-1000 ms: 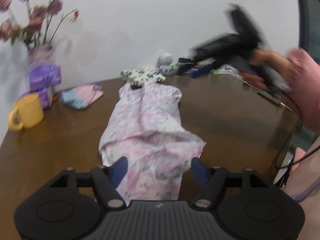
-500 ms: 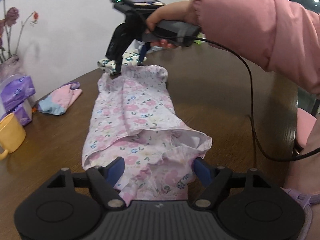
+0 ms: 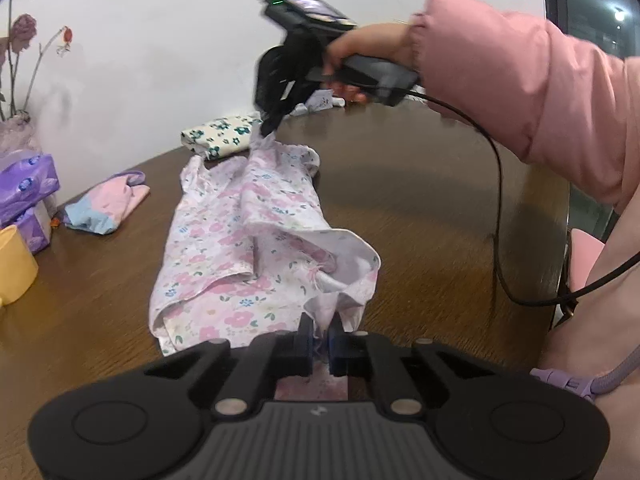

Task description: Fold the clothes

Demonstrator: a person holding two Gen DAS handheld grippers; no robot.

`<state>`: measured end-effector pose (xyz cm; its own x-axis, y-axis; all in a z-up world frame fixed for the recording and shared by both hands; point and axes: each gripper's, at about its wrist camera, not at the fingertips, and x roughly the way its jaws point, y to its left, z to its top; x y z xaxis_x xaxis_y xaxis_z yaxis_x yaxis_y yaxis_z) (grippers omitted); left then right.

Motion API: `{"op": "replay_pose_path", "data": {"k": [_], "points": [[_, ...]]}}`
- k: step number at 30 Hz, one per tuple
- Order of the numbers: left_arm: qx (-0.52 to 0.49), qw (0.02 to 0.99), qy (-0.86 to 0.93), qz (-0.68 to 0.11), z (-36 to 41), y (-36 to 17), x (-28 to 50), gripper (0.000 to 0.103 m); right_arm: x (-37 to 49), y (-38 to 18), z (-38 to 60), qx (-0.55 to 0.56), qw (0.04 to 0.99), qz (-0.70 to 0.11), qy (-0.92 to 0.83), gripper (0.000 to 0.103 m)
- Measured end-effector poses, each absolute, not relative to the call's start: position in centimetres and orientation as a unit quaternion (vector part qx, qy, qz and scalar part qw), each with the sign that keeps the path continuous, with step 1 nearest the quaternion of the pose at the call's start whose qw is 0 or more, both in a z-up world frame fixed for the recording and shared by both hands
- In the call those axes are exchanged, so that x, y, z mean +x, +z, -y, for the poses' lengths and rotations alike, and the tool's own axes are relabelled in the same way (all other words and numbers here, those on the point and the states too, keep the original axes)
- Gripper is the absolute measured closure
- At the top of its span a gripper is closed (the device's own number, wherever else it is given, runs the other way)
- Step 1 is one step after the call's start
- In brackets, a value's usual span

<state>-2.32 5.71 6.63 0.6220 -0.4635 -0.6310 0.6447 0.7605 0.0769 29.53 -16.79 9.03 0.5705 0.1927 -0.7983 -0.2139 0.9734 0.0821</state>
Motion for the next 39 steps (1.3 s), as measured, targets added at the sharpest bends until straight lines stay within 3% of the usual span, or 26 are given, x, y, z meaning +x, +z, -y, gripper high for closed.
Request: {"op": "replay_pose_path", "data": {"k": [10, 18, 21, 22, 23, 25, 29, 34, 39], "points": [[0.147, 0.918, -0.245, -0.274, -8.0, 8.3, -4.1, 0.099, 18.7, 13.7, 27.3, 0.105, 0.914, -0.358, 0.163, 0.103], [0.138, 0.907, -0.261, -0.302, -7.8, 6.0, -5.6, 0.099, 9.2, 6.6, 32.9, 0.152, 0.886, -0.414, 0.14, 0.101], [0.138, 0.901, -0.269, -0.311, -7.4, 5.3, -5.3, 0.095, 8.4, 3.6, 34.3, 0.195, 0.867, -0.441, 0.128, 0.083], [0.139, 0.9, -0.269, -0.313, -7.3, 5.2, -5.3, 0.092, 8.2, 3.0, 34.7, 0.208, 0.862, -0.446, 0.125, 0.06], [0.138, 0.9, -0.27, -0.312, -7.3, 5.3, -5.4, 0.091, 8.1, 2.6, 35.0, 0.22, 0.859, -0.445, 0.123, 0.046], [0.138, 0.9, -0.273, -0.309, -7.2, 5.3, -5.8, 0.084, 7.9, 2.0, 35.3, 0.245, 0.853, -0.444, 0.125, 0.044], [0.125, 0.903, -0.284, -0.295, -6.9, 6.2, -6.1, 0.056, 8.5, 1.5, 35.3, 0.291, 0.838, -0.441, 0.139, 0.041], [0.082, 0.901, -0.3, -0.304, -6.2, 7.4, -4.2, 0.044, 9.7, 1.4, 35.2, 0.33, 0.826, -0.436, 0.14, 0.041], [0.054, 0.893, -0.297, -0.333, -4.5, 8.1, -0.3, 0.044, 10.6, 2.0, 34.9, 0.293, 0.84, -0.439, 0.129, 0.041]]}}
